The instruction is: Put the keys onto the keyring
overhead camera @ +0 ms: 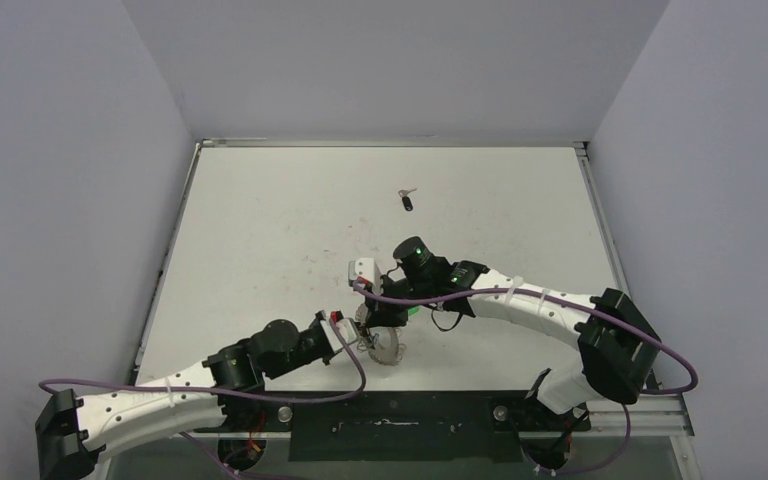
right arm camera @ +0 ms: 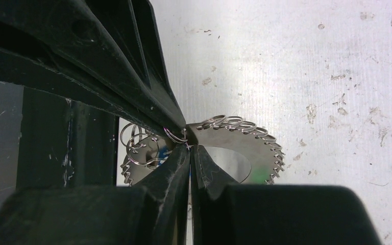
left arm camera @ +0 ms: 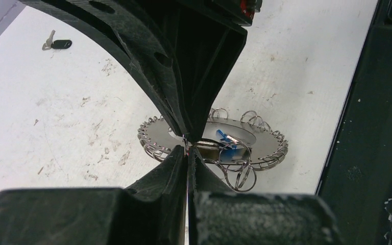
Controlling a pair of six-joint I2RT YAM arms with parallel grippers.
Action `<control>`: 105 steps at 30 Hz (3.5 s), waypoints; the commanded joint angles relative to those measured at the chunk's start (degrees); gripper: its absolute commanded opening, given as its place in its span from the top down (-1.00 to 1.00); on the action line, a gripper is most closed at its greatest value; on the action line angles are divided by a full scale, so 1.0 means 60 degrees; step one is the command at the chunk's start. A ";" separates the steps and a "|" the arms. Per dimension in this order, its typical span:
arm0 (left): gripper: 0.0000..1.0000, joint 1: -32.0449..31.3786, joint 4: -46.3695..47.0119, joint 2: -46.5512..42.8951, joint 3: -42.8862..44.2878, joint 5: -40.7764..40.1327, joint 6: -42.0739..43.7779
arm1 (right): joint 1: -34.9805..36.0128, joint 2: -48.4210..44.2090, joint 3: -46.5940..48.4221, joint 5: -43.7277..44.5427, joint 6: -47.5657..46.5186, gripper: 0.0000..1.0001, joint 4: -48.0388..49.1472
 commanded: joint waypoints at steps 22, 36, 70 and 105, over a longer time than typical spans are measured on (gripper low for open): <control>1.00 0.0011 0.1239 -0.0416 -0.0175 0.0101 -0.0354 | -0.0142 -0.0713 -0.1728 0.1556 -0.0024 0.38 0.2223; 1.00 0.0011 0.1428 -0.0482 -0.0277 0.0104 -0.0413 | -0.0186 -0.0386 -0.2098 0.1178 -0.0012 0.79 0.2994; 1.00 0.0011 0.1844 -0.0950 -0.0737 0.0205 -0.0622 | -0.0278 -0.1392 -0.2838 0.2600 0.0467 -0.15 0.3343; 0.32 0.0011 0.1953 0.0299 -0.0869 -0.2020 -0.3020 | -0.3772 -0.0634 -0.2214 0.4004 0.5873 -1.00 0.5045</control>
